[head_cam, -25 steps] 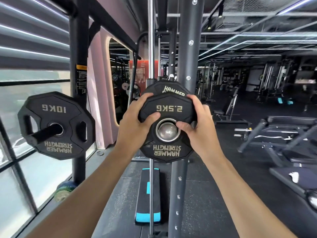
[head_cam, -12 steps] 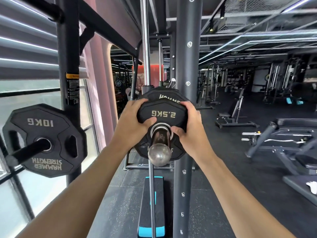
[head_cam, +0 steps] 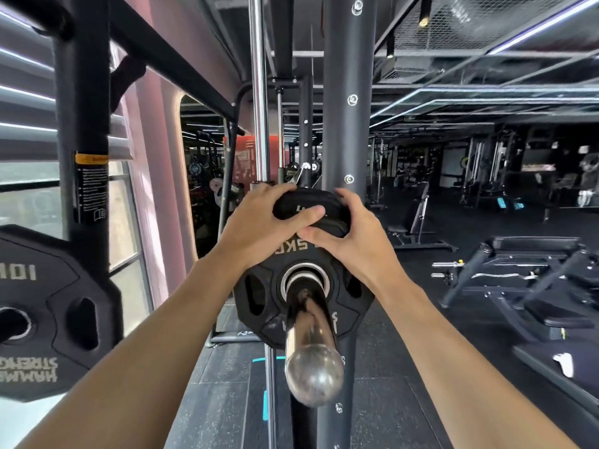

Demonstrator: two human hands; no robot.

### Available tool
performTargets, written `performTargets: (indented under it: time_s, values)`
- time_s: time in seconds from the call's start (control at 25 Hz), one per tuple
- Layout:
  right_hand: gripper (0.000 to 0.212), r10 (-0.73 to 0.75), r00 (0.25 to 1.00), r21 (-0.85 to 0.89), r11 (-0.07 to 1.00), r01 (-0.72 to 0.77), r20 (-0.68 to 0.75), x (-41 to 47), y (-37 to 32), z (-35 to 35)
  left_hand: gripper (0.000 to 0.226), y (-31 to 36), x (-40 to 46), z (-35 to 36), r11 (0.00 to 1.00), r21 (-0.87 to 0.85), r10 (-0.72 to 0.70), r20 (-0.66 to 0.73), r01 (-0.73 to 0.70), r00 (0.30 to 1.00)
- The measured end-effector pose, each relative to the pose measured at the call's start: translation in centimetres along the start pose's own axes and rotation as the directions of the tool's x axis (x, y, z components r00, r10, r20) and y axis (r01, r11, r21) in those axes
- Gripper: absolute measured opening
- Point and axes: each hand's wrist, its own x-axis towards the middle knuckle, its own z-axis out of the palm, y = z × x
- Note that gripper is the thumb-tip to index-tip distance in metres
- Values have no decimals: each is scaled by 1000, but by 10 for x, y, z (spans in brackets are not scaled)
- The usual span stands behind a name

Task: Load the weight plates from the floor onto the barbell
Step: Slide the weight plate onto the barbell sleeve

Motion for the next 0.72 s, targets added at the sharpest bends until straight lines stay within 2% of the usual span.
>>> performTargets:
  time_s: [0.12, 0.24, 0.44, 0.52, 0.56, 0.64, 0.72]
  values:
    - [97, -22, 997, -159, 987, 10, -77, 5, 6, 9, 65, -4, 3, 6, 996, 86, -1, -102, 9, 995]
    - [94, -64, 991, -246, 969, 33, -119, 7, 5, 10, 56, -2, 3, 8, 993, 115, 5, -201, 18, 979]
    - [89, -198, 978, -355, 921, 161, -71, 10, -4, 3, 59, -1, -11, 5, 998, 27, -41, -327, 53, 944]
    - [89, -242, 970, -365, 903, 225, -2, 11, -9, 0, 62, -6, -13, -2, 987, -112, -144, -297, 115, 944]
    - [85, -263, 964, -328, 909, 259, 31, 14, -10, -2, 62, -7, -10, -8, 966, -208, -206, -251, 155, 946]
    - [69, -268, 961, -75, 959, 273, 72, 22, -10, -10, 60, -10, 2, -20, 914, -335, -299, -177, 228, 938]
    - [55, -247, 967, 236, 945, 226, 59, 39, -2, -19, 39, -14, 18, -27, 922, -313, -282, -137, 229, 950]
